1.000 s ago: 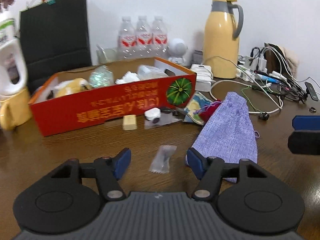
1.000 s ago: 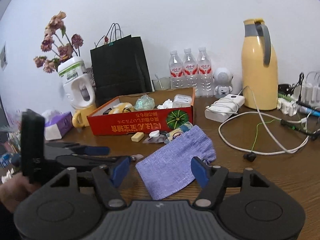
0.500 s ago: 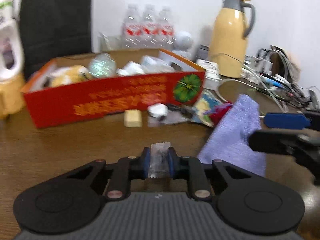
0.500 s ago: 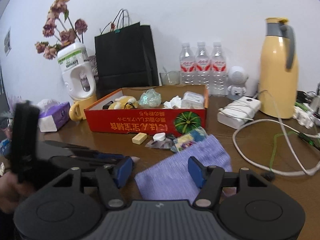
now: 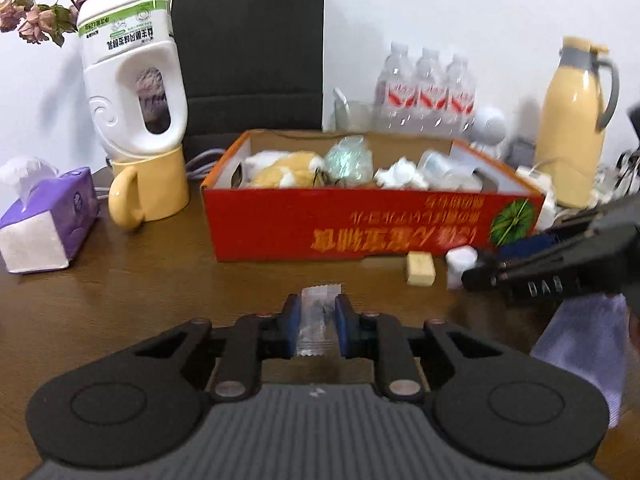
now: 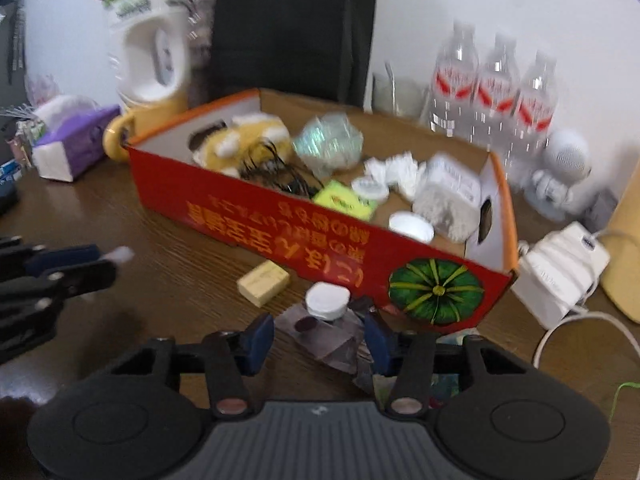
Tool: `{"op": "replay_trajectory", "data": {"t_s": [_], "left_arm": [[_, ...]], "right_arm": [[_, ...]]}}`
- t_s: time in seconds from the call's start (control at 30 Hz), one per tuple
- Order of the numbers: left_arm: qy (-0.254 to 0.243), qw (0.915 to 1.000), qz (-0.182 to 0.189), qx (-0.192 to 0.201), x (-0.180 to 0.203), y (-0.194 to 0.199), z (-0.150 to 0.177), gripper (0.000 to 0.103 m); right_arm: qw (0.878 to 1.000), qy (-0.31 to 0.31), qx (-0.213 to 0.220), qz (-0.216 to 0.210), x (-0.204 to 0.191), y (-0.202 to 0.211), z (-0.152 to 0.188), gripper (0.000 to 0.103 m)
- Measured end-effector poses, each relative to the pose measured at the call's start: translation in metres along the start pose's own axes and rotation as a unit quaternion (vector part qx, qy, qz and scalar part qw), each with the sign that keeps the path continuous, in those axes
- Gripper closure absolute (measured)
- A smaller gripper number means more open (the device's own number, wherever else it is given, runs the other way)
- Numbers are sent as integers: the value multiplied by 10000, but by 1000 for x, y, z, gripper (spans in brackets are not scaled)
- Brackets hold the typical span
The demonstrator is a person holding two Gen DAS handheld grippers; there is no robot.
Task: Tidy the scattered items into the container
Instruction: 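Grasp the small clear wrapper with the left tool while the right tool grasps a clear plastic strip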
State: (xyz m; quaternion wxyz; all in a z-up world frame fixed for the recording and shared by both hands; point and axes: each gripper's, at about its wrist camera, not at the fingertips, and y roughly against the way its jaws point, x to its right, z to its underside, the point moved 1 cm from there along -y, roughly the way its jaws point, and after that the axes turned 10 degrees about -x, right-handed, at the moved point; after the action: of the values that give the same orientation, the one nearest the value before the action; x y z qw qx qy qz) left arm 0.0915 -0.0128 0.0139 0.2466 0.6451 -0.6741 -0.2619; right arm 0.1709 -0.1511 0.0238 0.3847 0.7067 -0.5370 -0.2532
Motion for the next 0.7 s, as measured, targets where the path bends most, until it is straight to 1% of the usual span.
{"op": "replay_trajectory", "data": {"t_s": [0.03,0.1,0.13,0.17,0.23,0.33,0.4,0.47,0.5,0.53,0.57,0.6,0.63,0.7], "left_arm": [[-10,9999,36,-98,0,-2,0,84],[17,9996,115,-241,-1,-5,1,84],[18,9994,141,-331,-1,-6,1,84],[21,9991,130,-411,-1,-9,1,84],[25,9986,113,-522,-1,-12,3,83],[3,9985,86,-540,-1,-14,4,83],[11,9983,125,-563,-1,-14,4,80],[35,9981,167,-586,-2,-15,4,77],[49,9982,155,-584,-2,-15,4,74],[49,9982,143,-586,-3,-15,4,67],[38,9982,143,-585,-3,-15,4,64],[32,9982,147,-585,-3,-15,5,56],[51,9981,159,-586,-3,-14,5,52],[75,9980,184,-592,-4,-15,5,51]], "right_arm": [[10000,-24,-67,-35,1,-5,-1,54],[9999,-47,-139,-92,1,-10,0,59],[9999,-17,-133,-98,-1,-10,1,64],[9998,16,-115,-130,-4,-9,2,73],[9997,46,-145,-187,-9,-7,4,79],[9993,302,-132,-189,-22,1,9,78],[9989,400,-62,-228,-27,6,10,74],[9990,408,-34,-160,-25,6,7,70],[9992,385,-23,-125,-23,4,4,69],[9995,312,-19,-89,-19,3,2,66],[9997,210,-24,-87,-15,1,1,66],[9998,121,-6,-133,-11,-1,-1,66],[9997,49,40,-220,-8,-2,-1,66],[9994,55,98,-325,-9,-4,-1,66]]}}
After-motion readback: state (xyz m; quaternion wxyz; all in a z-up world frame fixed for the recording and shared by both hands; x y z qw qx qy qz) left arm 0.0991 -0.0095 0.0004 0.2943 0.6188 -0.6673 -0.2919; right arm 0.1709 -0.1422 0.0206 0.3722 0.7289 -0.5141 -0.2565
